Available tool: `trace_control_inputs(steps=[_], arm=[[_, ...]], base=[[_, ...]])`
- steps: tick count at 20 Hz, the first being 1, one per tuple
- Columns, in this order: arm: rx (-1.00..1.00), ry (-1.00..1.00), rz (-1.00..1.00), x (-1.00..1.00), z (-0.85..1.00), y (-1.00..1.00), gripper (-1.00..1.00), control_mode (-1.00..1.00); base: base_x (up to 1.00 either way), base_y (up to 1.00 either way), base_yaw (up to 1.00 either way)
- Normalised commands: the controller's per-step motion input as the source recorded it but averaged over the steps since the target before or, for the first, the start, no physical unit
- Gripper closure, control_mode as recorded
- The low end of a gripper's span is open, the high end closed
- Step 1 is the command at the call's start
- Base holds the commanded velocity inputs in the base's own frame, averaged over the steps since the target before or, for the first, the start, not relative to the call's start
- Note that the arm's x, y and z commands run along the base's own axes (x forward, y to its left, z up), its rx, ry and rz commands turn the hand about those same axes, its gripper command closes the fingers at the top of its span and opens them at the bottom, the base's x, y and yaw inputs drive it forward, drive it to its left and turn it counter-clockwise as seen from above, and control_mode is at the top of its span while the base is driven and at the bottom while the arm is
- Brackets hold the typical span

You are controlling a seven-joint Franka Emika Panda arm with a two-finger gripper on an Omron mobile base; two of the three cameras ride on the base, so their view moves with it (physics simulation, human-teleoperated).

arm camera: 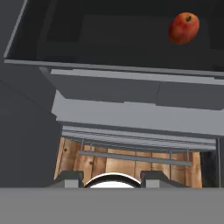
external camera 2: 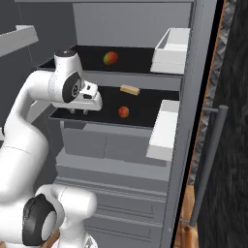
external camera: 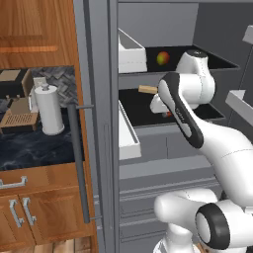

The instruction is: Pick up the apple and mango from the fridge and place one fruit on each plate on the dining counter.

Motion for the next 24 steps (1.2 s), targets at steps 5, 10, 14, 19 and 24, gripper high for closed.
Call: trace_control_inputs(steps=[5,10,14,19,24], arm=[[0.01,-0.12,0.00,0.08,-0.08,-0.32,-1.00,-1.00],[0.00,-0.09,0.00,0.52,-0.35,-0.74,-1.00,-1.00],[0.00,0.00,0.00,0.66,-0.34,-0.55,-1.00,-1.00],[0.00,0.05,0.00,0.76,-0.13,-0.19,-1.00,-1.00],[0.00,-0.01,0.00,0.45,-0.19,-0.01,-1.00,-1.00]], base=[[0.00,0.00,0.00],[0.00,0.00,0.00],[0.00,0.00,0.00],[0.00,0.00,0.00],[0.00,0.00,0.00]])
